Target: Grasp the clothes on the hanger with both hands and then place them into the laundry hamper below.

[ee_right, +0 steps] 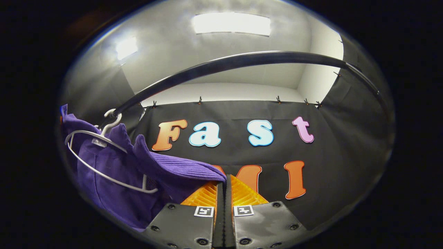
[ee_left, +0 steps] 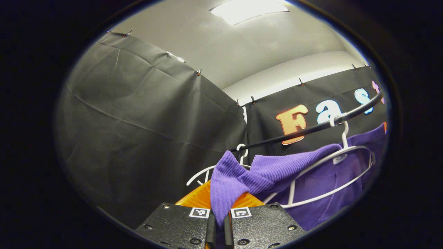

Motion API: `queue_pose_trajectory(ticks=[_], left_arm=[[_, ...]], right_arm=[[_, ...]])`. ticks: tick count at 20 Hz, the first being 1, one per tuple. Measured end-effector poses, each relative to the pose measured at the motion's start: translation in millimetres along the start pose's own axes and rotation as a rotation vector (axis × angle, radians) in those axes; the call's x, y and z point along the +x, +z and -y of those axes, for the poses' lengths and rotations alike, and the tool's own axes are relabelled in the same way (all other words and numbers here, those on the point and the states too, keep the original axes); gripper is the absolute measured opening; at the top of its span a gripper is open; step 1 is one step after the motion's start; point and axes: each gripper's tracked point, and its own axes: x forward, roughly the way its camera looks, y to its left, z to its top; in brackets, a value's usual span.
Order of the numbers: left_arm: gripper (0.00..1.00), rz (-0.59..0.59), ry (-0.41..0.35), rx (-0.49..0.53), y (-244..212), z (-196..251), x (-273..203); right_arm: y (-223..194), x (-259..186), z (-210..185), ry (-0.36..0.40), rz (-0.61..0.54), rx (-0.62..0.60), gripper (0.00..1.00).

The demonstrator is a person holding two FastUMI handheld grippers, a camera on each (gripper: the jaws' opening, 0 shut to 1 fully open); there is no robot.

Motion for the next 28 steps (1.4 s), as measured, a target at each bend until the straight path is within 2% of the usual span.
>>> queue_pose_trajectory(ticks=[1, 3, 4, 6, 8, 9, 10, 11, 14, 15, 17, 20, 25, 26, 27, 28], left_arm=[[0.07, -0.008, 0.007, 0.007, -2, -3, 8], [0.12, -0.028, 0.009, 0.020, -13, -2, 20], [0.09, -0.049, 0.002, 0.011, -23, 0, 24], [0.07, -0.124, -0.009, -0.021, -53, 3, 25], [0.09, -0.207, -0.009, -0.032, -88, 3, 18], [0.09, -0.224, -0.014, -0.046, -99, 6, 19], [0.12, -0.238, -0.018, -0.049, -109, 6, 17], [0.12, -0.250, -0.024, -0.038, -117, 6, 12], [0.07, -0.268, -0.045, -0.002, -130, 8, 3], [0.09, -0.272, -0.050, -0.002, -134, 9, -3], [0.07, -0.282, -0.062, -0.008, -141, 11, -9], [0.09, -0.321, -0.091, 0.005, -157, 14, -17], [0.07, -0.344, -0.095, 0.010, -162, 5, -34], [0.09, -0.348, -0.094, 0.009, -162, 3, -37], [0.07, -0.351, -0.095, 0.010, -162, 2, -39], [0.09, -0.353, -0.096, 0.015, -162, 1, -40]], right_arm=[[-3, 9, 0, -0.003, -0.001, 0.001, 0.07], [-15, 25, 0, -0.005, -0.024, 0.004, 0.07], [-23, 30, -1, -0.005, -0.044, 0.009, 0.07], [-36, 33, -5, -0.004, -0.085, 0.025, 0.07], [-43, 39, -9, 0.000, -0.098, 0.035, 0.07], [-45, 42, -11, 0.001, -0.097, 0.036, 0.12], [-48, 45, -11, 0.000, -0.093, 0.026, 0.07], [-51, 49, -12, 0.000, -0.092, 0.008, 0.07], [-69, 56, -9, -0.009, -0.121, -0.039, 0.08], [-77, 56, -5, -0.022, -0.131, -0.043, 0.08], [-93, 56, 3, -0.039, -0.150, -0.045, 0.07], [-116, 51, 5, -0.026, -0.183, -0.053, 0.08], [-114, 28, 12, -0.006, -0.190, -0.095, 0.08], [-111, 25, 13, 0.000, -0.186, -0.097, 0.07], [-108, 20, 15, 0.003, -0.180, -0.099, 0.07], [-106, 16, 16, 0.008, -0.176, -0.102, 0.02]])
